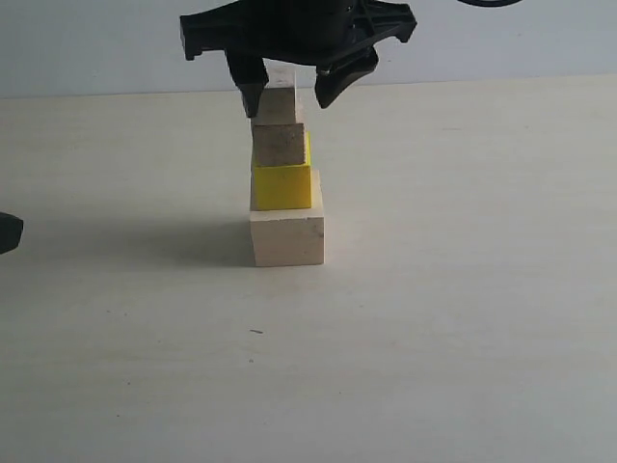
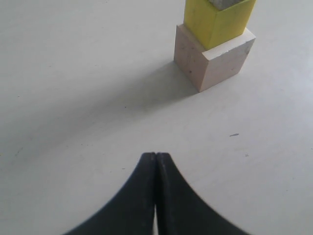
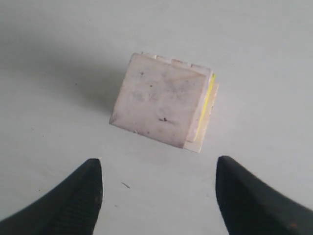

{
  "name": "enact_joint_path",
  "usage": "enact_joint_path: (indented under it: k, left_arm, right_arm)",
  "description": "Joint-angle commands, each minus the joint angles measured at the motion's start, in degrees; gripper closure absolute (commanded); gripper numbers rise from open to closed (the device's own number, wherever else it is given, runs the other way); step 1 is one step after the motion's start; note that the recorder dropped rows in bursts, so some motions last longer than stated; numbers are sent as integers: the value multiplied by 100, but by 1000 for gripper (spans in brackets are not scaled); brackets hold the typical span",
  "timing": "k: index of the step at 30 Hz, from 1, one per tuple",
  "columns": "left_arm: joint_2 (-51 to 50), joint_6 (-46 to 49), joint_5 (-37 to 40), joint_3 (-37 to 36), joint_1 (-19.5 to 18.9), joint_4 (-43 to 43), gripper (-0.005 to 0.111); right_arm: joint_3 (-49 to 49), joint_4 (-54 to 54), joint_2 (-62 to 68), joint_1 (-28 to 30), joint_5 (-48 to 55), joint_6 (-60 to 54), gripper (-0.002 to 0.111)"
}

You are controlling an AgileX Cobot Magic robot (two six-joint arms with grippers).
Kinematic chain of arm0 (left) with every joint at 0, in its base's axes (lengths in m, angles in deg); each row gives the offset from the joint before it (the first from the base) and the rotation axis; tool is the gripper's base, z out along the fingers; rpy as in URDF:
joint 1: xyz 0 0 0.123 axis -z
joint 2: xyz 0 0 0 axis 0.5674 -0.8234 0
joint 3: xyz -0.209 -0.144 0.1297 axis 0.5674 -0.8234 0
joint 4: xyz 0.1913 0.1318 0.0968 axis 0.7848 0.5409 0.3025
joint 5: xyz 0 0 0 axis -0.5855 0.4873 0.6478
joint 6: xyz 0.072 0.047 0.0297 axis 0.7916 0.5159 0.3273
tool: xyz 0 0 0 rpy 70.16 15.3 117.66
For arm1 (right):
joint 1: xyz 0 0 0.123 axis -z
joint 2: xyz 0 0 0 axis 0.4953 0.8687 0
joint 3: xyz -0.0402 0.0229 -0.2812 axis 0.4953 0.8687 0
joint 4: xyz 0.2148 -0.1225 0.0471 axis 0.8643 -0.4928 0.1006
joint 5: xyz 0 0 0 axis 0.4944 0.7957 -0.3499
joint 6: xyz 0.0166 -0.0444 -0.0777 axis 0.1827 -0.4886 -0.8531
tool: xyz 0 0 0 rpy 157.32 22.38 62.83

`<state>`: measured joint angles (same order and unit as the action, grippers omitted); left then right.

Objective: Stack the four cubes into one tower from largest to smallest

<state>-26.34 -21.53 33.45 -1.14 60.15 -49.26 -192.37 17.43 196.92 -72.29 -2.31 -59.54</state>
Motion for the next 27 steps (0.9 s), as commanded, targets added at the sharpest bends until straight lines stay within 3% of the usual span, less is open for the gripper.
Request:
enact_joint_path:
  k: [1,11,18,27]
  left_arm:
    - [41,-25,-33,-6,-25,-30,107]
    - [41,-26,-17,-6,-25,-30,107]
    - [41,-4,-14,-6,-25,-19,107]
    - [41,-2,9,-6,-25,-19,107]
  right_arm:
    - [-32,-196,-79,-2,50,-383,45]
    - [-32,-546,-79,-2,50,-628,50]
    - [-20,262,-310,-2,50,-866,50]
    - [501,139,-477,-2,50,-1069,50]
